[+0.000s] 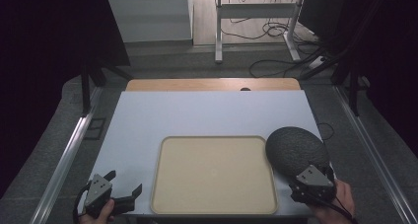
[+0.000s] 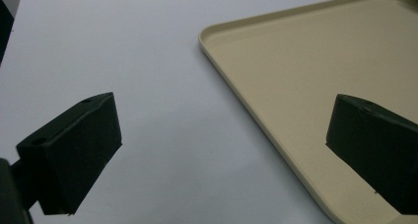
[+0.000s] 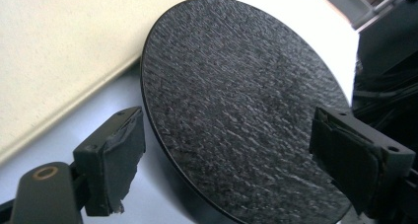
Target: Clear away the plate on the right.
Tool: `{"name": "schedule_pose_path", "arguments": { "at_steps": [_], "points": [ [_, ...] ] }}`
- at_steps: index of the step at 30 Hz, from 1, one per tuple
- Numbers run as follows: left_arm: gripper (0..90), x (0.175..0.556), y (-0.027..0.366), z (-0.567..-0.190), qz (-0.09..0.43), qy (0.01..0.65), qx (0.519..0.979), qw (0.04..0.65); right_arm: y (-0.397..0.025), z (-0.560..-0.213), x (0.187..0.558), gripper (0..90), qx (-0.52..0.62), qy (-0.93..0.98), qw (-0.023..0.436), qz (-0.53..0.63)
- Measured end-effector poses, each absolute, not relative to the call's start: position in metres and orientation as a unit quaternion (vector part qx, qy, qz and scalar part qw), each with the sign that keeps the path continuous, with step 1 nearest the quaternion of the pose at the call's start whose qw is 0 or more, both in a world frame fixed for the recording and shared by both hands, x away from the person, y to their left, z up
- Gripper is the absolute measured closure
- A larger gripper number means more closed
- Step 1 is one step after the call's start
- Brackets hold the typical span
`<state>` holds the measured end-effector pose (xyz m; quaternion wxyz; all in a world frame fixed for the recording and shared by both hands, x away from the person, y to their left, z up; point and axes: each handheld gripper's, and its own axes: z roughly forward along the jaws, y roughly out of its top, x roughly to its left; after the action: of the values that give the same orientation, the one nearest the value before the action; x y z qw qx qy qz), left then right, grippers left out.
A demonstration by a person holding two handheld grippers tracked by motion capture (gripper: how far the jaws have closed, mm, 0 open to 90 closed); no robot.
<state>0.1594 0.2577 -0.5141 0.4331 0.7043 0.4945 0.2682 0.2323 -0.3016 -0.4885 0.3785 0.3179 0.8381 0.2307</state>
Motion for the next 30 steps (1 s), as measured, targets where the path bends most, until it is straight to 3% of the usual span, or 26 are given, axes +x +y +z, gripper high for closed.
{"name": "schedule_pose_path", "arguments": {
  "at_steps": [16, 30],
  "points": [
    [0.0, 0.160, 0.258, -0.514, 0.268, 0.493, 0.705, 0.433, -0.292, -0.495, 0.227, 28.0, 0.242, 0.858, 0.427, 0.152],
    [0.2, 0.160, 0.257, -0.514, 0.267, 0.491, 0.709, 0.431, -0.281, -0.501, 0.220, 38.6, 0.196, 0.875, 0.430, 0.109]
  ]
}}
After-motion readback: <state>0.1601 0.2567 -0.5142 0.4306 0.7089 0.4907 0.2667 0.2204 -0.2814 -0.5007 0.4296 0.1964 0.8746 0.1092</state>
